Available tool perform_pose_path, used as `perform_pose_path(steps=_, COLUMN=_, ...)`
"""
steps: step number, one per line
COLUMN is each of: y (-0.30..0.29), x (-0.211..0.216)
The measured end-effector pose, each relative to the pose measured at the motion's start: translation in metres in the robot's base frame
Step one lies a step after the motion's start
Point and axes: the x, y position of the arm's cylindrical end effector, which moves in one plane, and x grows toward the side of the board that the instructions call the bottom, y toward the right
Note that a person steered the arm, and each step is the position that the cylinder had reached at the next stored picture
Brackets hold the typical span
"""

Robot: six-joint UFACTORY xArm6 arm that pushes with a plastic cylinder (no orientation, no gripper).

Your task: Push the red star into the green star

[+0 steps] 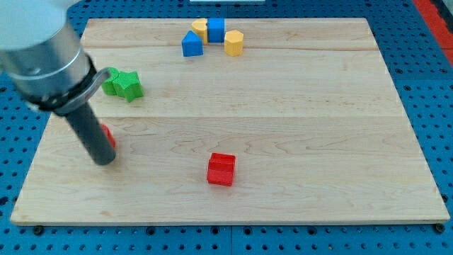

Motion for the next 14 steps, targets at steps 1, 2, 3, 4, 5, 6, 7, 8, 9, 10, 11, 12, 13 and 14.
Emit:
perform_pose_path(steps=1, y=-0.011, x=-0.039)
perform_pose_path(steps=2, y=-0.023, x=-0.07)
perform_pose_path(steps=3, y=0.015, x=-0.072)
perform_pose_path(steps=4, y=0.085, x=-0.072)
perform_pose_path(steps=5, y=0.161, x=-0.054)
perform_pose_path(steps=6, y=0.228, x=-0.025)
perform_pose_path(steps=7, y=0.231, x=0.038)
perform_pose_path(steps=8, y=0.241, x=0.076)
perform_pose_path(steps=9, y=0.273, x=0.085)
perform_pose_path(steps=10, y=0.284, x=0.102)
perform_pose_path(steps=11, y=0.211, x=0.086)
perform_pose_path(steps=12, y=0.138, x=0.056)
perform_pose_path(steps=13, y=0.146, x=0.012)
perform_pose_path(steps=14, y=0.189, x=-0.002)
